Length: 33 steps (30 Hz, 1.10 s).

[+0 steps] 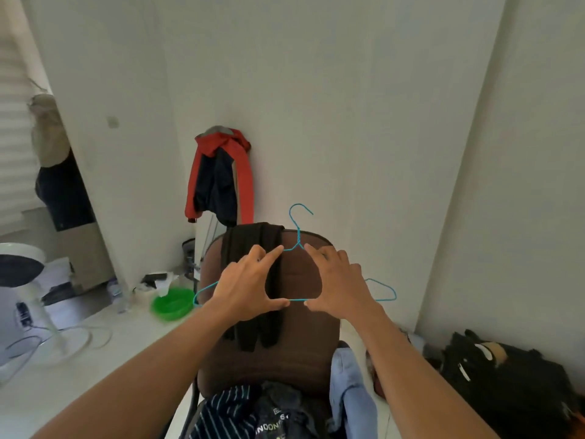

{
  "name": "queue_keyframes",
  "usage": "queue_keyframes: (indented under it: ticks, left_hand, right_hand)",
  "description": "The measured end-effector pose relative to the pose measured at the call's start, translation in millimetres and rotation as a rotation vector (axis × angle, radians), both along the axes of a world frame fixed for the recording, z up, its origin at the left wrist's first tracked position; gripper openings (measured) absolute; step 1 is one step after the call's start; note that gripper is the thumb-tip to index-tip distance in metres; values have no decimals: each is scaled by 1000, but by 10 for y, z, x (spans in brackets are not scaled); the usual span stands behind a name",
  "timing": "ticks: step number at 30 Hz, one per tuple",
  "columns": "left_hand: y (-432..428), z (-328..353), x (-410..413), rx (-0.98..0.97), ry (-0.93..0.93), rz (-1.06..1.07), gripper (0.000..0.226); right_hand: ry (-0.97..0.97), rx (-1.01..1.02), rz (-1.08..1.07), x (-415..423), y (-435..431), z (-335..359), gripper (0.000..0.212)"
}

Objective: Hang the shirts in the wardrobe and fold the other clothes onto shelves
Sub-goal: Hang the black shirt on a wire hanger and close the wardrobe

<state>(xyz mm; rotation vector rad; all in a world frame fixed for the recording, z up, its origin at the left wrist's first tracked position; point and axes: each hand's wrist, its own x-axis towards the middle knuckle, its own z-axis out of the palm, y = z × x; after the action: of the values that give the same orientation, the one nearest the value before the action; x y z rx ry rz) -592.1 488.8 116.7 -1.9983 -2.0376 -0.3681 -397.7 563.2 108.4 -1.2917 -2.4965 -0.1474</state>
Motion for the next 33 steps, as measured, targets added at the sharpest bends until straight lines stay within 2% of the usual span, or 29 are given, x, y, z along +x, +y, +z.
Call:
queue_keyframes:
  ticks: [13,17,20,24,28,30,33]
  left_hand:
    - [1142,-351,-690,-18,-62,30,109]
    - [1660,-471,-1098,68,-3,59,107]
    - [2065,-564,-1412,119,-93,91,101]
    - [2573,-765,-1683,0,-171,116,86]
    - [2970,-901,-1801,-159,-233,80,81]
    - [3068,-920,-1828,-189,-152,89,76]
    - [3113,-926,-1853,-135,-43,91,56]
  right_hand:
    - [-43,-44,-47,-763,1075,-196,113]
    - [-18,-50,-153,-1031,1544,-169,115]
    - [47,-60,-317,-1119,1935,-129,114]
    - [72,-85,-504,-1144,2335,-164,117]
    - [74,-100,-594,-1156,2556,-259,117]
    - [62,-104,-605,-1169,2612,-293,117]
    - [46,-99,-599,-1225,2643,-311,117]
